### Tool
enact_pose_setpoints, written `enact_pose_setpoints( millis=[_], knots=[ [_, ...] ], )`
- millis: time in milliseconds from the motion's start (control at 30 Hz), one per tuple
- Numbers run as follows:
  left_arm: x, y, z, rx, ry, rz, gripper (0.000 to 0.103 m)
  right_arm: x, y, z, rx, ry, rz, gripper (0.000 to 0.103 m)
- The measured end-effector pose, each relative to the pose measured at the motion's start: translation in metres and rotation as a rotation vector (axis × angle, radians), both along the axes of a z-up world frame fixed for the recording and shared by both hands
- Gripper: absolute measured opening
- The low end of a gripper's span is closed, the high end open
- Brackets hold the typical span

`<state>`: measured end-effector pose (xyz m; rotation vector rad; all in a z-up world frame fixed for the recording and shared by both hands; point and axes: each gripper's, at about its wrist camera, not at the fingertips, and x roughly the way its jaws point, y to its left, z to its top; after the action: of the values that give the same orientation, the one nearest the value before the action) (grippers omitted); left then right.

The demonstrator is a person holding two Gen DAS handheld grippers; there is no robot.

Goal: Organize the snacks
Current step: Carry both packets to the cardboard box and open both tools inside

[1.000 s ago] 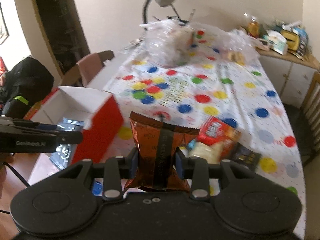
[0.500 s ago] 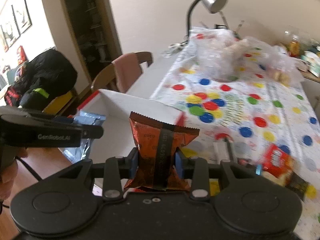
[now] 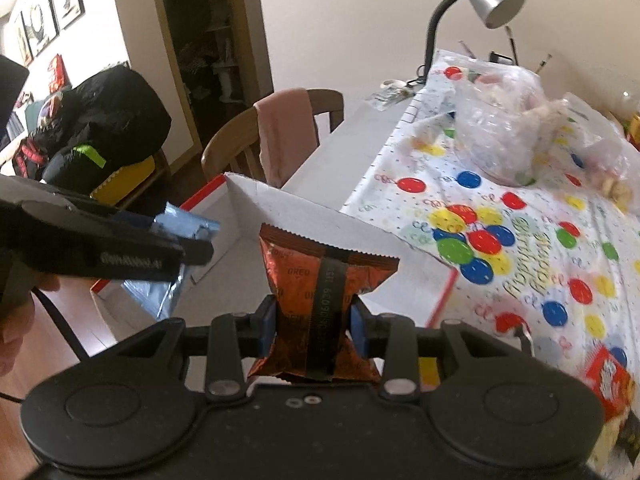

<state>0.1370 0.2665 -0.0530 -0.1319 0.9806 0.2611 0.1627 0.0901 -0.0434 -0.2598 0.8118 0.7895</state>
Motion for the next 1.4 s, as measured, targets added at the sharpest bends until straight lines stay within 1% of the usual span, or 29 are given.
enact_pose_setpoints(
  millis=[67,133,200,267,367,433,533,600,700,733,800,867,933,1033,1133,1200,1400],
  knots=[
    [0.002,0.007,-0.008,-0.022,0.033,0.010,0.046,0.005,0.011,-0.004,-0.012,0.020,0.027,0.036],
    [0.002,0.017,-0.012,-0.065,0.058,0.027,0.046,0.012,0.019,-0.009,-0.032,0.042,0.034,0.036],
    [-0.005,0.027,-0.007,-0.130,0.054,0.042,0.046,0.016,0.021,-0.010,-0.038,0.049,0.030,0.036],
    [-0.014,0.031,0.000,-0.165,0.050,0.033,0.046,0.019,0.018,-0.006,-0.021,0.078,0.029,0.036],
    [-0.026,0.028,0.005,-0.164,0.059,0.004,0.046,0.018,0.013,-0.004,-0.017,0.138,0.024,0.036],
    [-0.025,0.026,0.002,-0.173,0.059,-0.012,0.046,0.009,0.014,-0.006,-0.012,0.158,0.062,0.036],
    [-0.014,0.020,-0.009,-0.154,0.076,0.001,0.046,0.002,0.022,-0.017,-0.050,0.157,0.079,0.036],
    [-0.007,0.016,-0.019,-0.149,0.095,-0.003,0.046,0.002,0.027,-0.027,-0.071,0.172,0.073,0.036],
    [0.003,0.009,-0.033,-0.103,0.126,-0.009,0.046,0.000,0.035,-0.042,-0.126,0.161,0.078,0.036],
    [0.005,0.009,-0.039,-0.098,0.142,-0.006,0.046,-0.001,0.037,-0.046,-0.136,0.161,0.080,0.036],
    [0.007,0.010,-0.048,-0.095,0.166,0.002,0.046,-0.002,0.040,-0.052,-0.149,0.174,0.090,0.036],
    [0.009,0.010,-0.057,-0.095,0.189,0.006,0.047,-0.005,0.042,-0.057,-0.175,0.167,0.099,0.036],
    [0.008,0.009,-0.063,-0.096,0.199,0.006,0.047,-0.008,0.043,-0.062,-0.194,0.168,0.109,0.036],
    [0.004,0.007,-0.068,-0.098,0.206,0.002,0.047,-0.012,0.042,-0.064,-0.196,0.171,0.116,0.037],
    [0.002,0.003,-0.066,-0.100,0.194,-0.003,0.047,-0.014,0.040,-0.063,-0.196,0.163,0.115,0.039],
    [-0.002,0.001,-0.061,-0.101,0.176,-0.003,0.055,-0.016,0.036,-0.061,-0.186,0.162,0.108,0.041],
    [-0.020,-0.006,-0.041,-0.097,0.103,0.002,0.057,-0.013,0.019,-0.047,-0.135,0.161,0.080,0.047]
  ],
)
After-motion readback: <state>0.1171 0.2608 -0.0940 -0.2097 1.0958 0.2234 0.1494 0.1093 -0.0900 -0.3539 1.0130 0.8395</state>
